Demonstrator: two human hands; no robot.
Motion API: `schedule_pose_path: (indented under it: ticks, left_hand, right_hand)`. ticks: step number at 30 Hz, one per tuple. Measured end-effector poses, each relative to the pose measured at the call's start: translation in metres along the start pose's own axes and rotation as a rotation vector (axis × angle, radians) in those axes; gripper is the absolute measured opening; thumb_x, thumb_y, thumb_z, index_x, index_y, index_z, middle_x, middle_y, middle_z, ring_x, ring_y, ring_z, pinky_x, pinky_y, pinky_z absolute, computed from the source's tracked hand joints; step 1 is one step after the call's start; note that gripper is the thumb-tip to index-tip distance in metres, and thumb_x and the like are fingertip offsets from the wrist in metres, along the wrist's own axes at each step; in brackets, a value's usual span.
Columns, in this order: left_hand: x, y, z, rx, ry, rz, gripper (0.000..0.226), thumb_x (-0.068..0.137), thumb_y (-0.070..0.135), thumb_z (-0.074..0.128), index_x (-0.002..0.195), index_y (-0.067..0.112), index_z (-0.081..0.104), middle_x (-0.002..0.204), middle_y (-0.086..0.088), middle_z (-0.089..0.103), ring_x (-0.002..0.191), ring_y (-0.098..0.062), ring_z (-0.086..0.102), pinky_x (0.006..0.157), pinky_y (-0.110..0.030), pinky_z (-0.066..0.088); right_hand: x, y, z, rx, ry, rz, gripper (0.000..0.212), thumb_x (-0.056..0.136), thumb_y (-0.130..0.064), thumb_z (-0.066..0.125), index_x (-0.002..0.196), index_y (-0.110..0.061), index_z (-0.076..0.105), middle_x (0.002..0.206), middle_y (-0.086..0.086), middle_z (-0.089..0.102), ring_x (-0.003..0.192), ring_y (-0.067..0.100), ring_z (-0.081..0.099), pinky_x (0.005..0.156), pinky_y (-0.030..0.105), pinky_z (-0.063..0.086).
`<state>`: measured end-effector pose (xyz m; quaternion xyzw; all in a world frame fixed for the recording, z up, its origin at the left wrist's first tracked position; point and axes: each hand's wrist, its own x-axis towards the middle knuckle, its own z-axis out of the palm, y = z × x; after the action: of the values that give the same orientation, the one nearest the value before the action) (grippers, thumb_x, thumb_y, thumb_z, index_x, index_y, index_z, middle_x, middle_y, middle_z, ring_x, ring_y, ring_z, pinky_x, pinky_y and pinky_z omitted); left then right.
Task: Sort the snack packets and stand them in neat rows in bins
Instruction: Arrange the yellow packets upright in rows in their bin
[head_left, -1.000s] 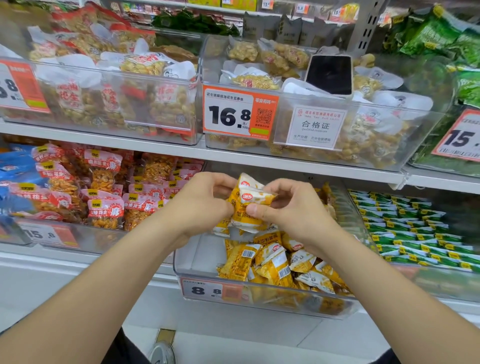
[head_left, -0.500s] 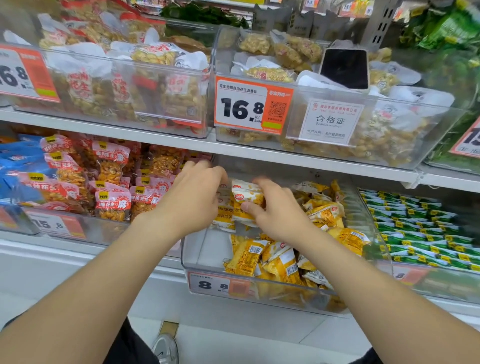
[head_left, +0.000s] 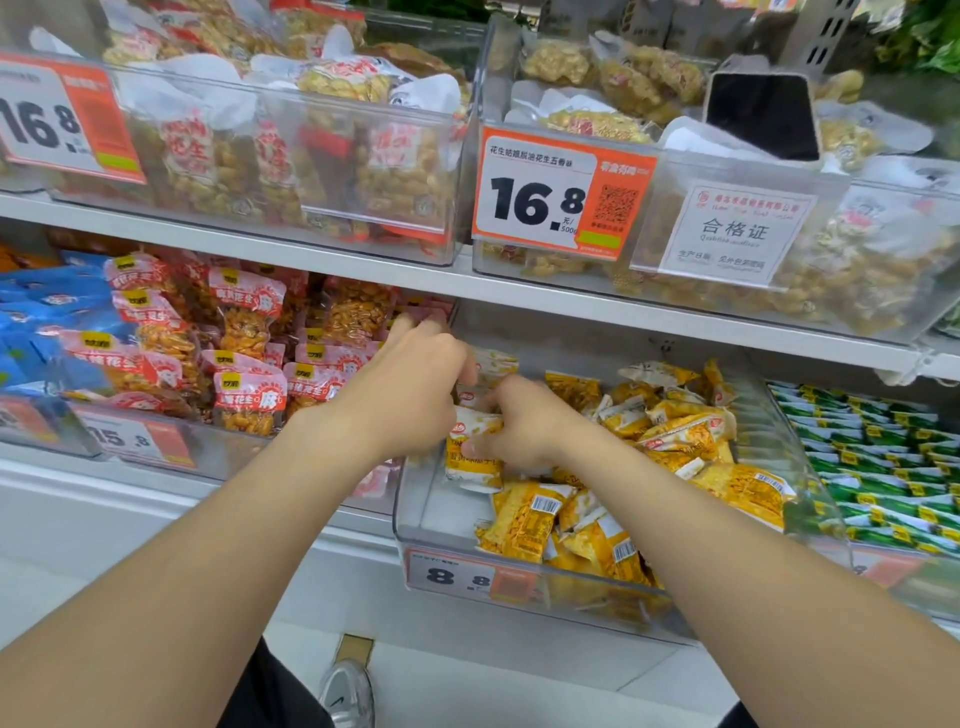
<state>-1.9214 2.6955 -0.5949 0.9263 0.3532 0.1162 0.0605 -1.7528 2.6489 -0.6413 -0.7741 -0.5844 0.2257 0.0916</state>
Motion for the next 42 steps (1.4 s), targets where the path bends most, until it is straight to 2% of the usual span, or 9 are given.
schedule_pose_path:
  ticks: [5,10,14,16,19,23,26,35,42]
  left_hand:
    - [0.002,-0.001,0.003,0.046,-0.004,0.016,0.040,0.087,0.001,0.062,0.116,0.027,0.072,0.112,-0.005,0.054,0.117,-0.033,0.042,0.104,-0.044,0.043]
    - [-0.009,0.027,-0.006,0.409,0.008,0.096,0.033,0.087,0.006,0.066,0.116,0.020,0.068,0.122,-0.004,0.059,0.124,-0.032,0.040,0.094,-0.044,0.033]
    - [-0.010,0.049,-0.001,0.444,-0.144,0.217,0.030,0.086,-0.010,0.060,0.078,0.016,0.047,0.100,-0.007,0.057,0.115,-0.034,0.056,0.077,-0.039,0.034]
    - [-0.012,0.057,0.011,0.369,-0.252,0.200,0.022,0.090,-0.012,0.056,0.095,0.010,0.058,0.097,-0.008,0.051,0.109,-0.037,0.064,0.072,-0.039,0.041]
    - [-0.014,0.062,0.028,0.298,-0.434,0.134,0.029,0.099,-0.005,0.053,0.125,0.004,0.060,0.095,-0.009,0.046,0.097,-0.034,0.062,0.070,-0.035,0.042]
    - [-0.014,0.062,0.027,0.259,-0.645,0.091,0.009,0.101,0.000,0.054,0.106,0.007,0.055,0.111,-0.014,0.050,0.075,-0.023,0.051,0.071,-0.036,0.046]
    - [-0.012,0.060,0.026,0.270,-0.719,0.070,0.011,0.100,-0.003,0.050,0.104,0.006,0.052,0.132,-0.021,0.046,0.093,-0.030,0.059,0.081,-0.041,0.053]
    - [-0.014,0.058,0.026,0.114,-0.616,-0.038,0.035,0.105,0.007,0.045,0.139,0.000,0.045,0.134,-0.021,0.046,0.103,-0.032,0.050,0.078,-0.037,0.041]
    - [-0.017,0.058,0.011,-0.187,-0.335,-0.181,0.010,0.100,0.012,0.052,0.092,0.006,0.054,0.092,-0.013,0.057,0.073,-0.020,0.052,0.065,-0.036,0.051]
  right_hand:
    - [0.012,0.000,0.017,0.010,0.177,-0.004,0.059,0.077,-0.050,0.088,0.118,-0.014,0.066,0.114,0.007,0.069,0.111,0.030,0.066,0.083,0.034,0.055]
    - [-0.006,0.003,-0.004,-0.147,0.182,0.048,0.119,0.068,-0.069,0.088,0.148,-0.002,0.032,0.124,0.015,0.061,0.115,0.035,0.061,0.074,0.034,0.044]
    - [-0.016,0.012,-0.017,-0.203,0.147,-0.001,0.053,0.076,-0.037,0.086,0.107,-0.006,0.055,0.094,0.007,0.061,0.095,0.032,0.064,0.065,0.034,0.043]
    - [-0.019,0.017,-0.008,-0.319,0.039,-0.056,0.019,0.083,-0.029,0.073,0.079,-0.017,0.057,0.083,0.004,0.058,0.089,0.033,0.063,0.067,0.037,0.046]
    - [-0.023,0.020,-0.001,-0.370,-0.082,-0.105,0.023,0.087,-0.015,0.062,0.067,-0.020,0.051,0.077,0.004,0.054,0.079,0.030,0.050,0.082,0.044,0.049]
    - [-0.026,0.024,-0.006,-0.383,-0.140,-0.098,0.034,0.093,-0.018,0.070,0.069,-0.028,0.049,0.077,-0.003,0.053,0.085,0.027,0.050,0.082,0.042,0.043]
    - [-0.035,0.024,-0.011,-0.391,-0.097,-0.140,0.035,0.093,-0.024,0.075,0.067,-0.034,0.055,0.082,-0.010,0.059,0.099,0.023,0.054,0.094,0.046,0.048]
    - [-0.063,0.036,-0.026,-0.072,0.344,-0.091,0.019,0.093,-0.011,0.057,0.076,-0.009,0.065,0.072,0.006,0.068,0.067,0.022,0.064,0.069,0.048,0.060]
    - [-0.082,0.039,-0.038,0.188,0.585,-0.107,0.012,0.108,-0.030,0.050,0.102,-0.020,0.051,0.074,0.001,0.061,0.085,0.030,0.058,0.065,0.036,0.035]
